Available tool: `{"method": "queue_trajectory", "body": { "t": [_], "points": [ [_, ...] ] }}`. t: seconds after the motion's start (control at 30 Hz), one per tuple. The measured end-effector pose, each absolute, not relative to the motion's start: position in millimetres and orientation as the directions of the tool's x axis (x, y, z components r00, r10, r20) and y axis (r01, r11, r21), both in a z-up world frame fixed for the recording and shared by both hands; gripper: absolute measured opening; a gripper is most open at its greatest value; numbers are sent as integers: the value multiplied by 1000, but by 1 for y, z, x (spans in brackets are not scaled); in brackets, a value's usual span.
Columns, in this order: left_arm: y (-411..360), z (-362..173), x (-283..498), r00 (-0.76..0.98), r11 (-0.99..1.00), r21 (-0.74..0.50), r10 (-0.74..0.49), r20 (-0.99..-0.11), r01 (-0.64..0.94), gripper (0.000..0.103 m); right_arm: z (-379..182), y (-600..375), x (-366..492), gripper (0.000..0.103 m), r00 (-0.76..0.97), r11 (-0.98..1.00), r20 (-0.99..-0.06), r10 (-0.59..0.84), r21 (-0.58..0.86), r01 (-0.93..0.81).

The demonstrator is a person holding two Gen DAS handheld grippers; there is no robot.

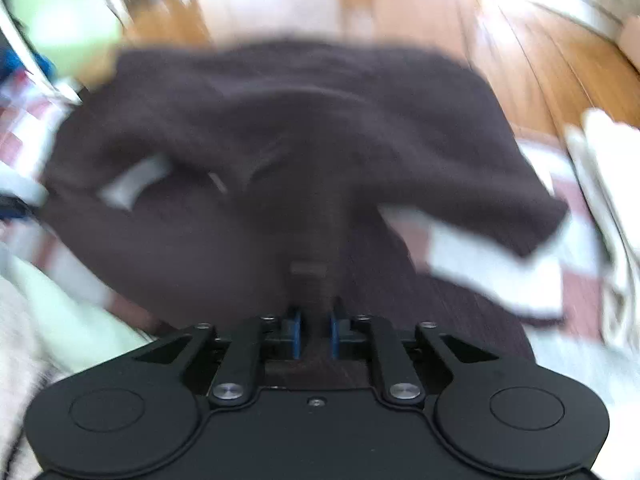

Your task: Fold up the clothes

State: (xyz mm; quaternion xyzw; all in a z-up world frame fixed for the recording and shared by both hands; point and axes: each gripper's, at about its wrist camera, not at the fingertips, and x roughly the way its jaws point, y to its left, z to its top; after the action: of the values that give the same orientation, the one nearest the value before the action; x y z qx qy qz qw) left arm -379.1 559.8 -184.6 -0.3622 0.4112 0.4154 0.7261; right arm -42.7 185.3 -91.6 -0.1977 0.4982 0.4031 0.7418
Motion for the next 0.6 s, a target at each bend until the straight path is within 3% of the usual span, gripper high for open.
{"method": "queue_trajectory", "body": {
  "t": [0.03,0.27,0.47,0.5,0.6],
  "points": [
    [560,-183,-380,321,391,-190,303,-897,-900,49,-96,184,-41,27,182,619,-911,370,96,-779],
    [567,-185,-384,370,348,-277,235,-899,-895,50,-81,172,-20,33,328,730,-901,285,-17,-683],
    [564,-180,-373,365,400,-254,230,-902,-881,51,-79,194,-7,44,259,629,-848,461,107,-770],
    [566,-182,-372,358,397,-250,224,-907,-883,51,-84,204,-6,47,205,599,-864,459,130,-790],
    [570,-187,-369,336,373,-242,210,-918,-896,51,-109,233,7,47,-95,678,-888,451,410,-610]
  ]
}}
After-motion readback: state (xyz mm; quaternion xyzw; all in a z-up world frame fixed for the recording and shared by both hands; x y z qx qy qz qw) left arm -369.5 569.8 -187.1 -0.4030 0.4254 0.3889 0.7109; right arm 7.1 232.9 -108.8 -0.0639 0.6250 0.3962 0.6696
